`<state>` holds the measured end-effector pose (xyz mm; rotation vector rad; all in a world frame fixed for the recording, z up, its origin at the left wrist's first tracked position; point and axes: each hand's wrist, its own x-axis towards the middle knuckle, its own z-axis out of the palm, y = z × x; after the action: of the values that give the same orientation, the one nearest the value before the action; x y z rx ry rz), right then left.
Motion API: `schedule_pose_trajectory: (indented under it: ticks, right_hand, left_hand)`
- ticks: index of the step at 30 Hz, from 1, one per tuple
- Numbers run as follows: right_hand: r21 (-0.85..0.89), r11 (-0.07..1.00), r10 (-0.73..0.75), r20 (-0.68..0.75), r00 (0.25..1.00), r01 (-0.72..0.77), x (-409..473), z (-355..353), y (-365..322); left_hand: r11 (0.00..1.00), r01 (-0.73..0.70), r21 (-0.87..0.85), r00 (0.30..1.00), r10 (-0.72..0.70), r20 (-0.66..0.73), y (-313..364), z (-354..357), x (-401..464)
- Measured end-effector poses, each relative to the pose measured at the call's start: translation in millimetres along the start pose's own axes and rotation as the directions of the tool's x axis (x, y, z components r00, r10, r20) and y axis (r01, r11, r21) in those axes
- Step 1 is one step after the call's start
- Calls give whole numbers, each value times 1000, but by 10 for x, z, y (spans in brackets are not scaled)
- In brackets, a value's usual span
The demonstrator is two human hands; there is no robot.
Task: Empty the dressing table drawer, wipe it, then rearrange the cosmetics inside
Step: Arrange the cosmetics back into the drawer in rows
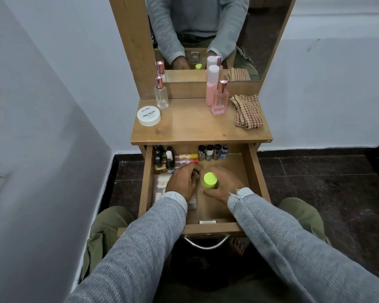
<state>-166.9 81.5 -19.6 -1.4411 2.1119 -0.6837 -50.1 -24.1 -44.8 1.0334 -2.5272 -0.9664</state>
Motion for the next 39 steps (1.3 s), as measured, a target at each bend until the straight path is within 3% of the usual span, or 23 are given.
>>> schedule_pose_trajectory:
  ticks: [7, 10, 18, 20, 22, 24, 26, 39]
  right_hand:
    - [34, 967, 253, -209, 945, -251, -39, -180, 205]
    - [-31, 939, 321, -286, 903, -344, -51, -244, 184]
    - [-66, 951, 225, -517, 826, -300, -319, -145, 43]
    - [-192, 934, 183, -469, 864, -302, -380, -150, 16]
    - [-294, 902, 234, -280, 931, -316, -392, -139, 20]
    - [-288, 889, 341, -103, 934, -356, -357, -114, 40]
    - [-261, 874, 420, -16, 908, -409, -299, -85, 69]
    - [-269, 831, 494, -44, 869, -486, 75, -111, 318]
  left_hand:
    - [1000, -14, -23, 1000, 14, -10, 7, 3, -6]
    - [999, -23, -26, 1000, 22, -16, 6, 11, -11]
    - [999, -33, -26, 999, 32, -20, 10, 7, 4]
    - [999, -35, -19, 999, 35, -23, 9, 15, 10]
    - [999, -46, -16, 999, 46, -25, 19, 17, 12]
    - [998, -56, -27, 998, 55, -26, 33, 11, 7]
    - [997, -65, -34, 998, 64, -28, 38, 1, -8]
    - [998, -63, -17, 997, 62, -35, 8, 16, -3]
